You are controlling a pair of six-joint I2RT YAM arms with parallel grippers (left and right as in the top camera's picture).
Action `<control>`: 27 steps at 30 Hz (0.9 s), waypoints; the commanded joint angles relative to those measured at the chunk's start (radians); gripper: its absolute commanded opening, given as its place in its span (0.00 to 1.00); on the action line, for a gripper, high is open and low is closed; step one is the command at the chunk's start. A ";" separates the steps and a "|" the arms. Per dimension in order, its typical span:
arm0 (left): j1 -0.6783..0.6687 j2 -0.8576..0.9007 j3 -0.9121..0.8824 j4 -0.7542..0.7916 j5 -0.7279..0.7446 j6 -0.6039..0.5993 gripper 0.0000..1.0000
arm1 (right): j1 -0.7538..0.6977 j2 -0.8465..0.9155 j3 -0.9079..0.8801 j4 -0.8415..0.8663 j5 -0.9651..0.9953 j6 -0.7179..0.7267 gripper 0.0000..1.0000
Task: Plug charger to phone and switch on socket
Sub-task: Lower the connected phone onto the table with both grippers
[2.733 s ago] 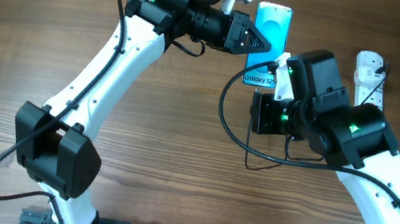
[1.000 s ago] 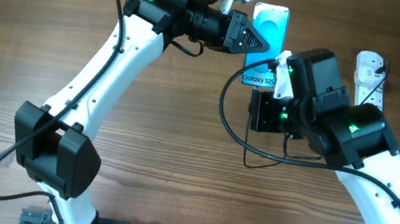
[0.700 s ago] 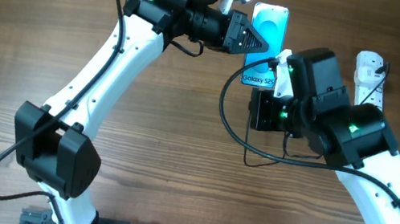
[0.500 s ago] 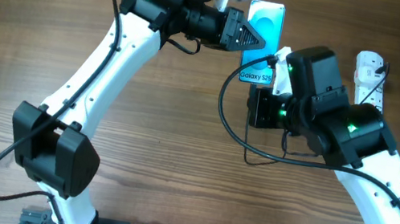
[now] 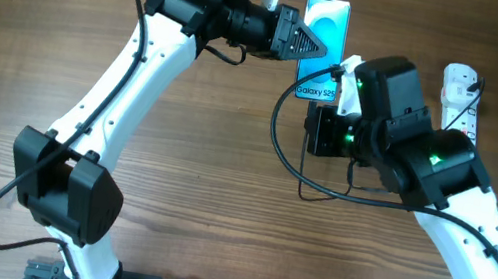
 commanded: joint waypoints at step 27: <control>-0.038 0.128 -0.003 -0.312 -0.414 0.043 0.04 | -0.016 -0.043 0.030 -0.120 0.075 0.182 1.00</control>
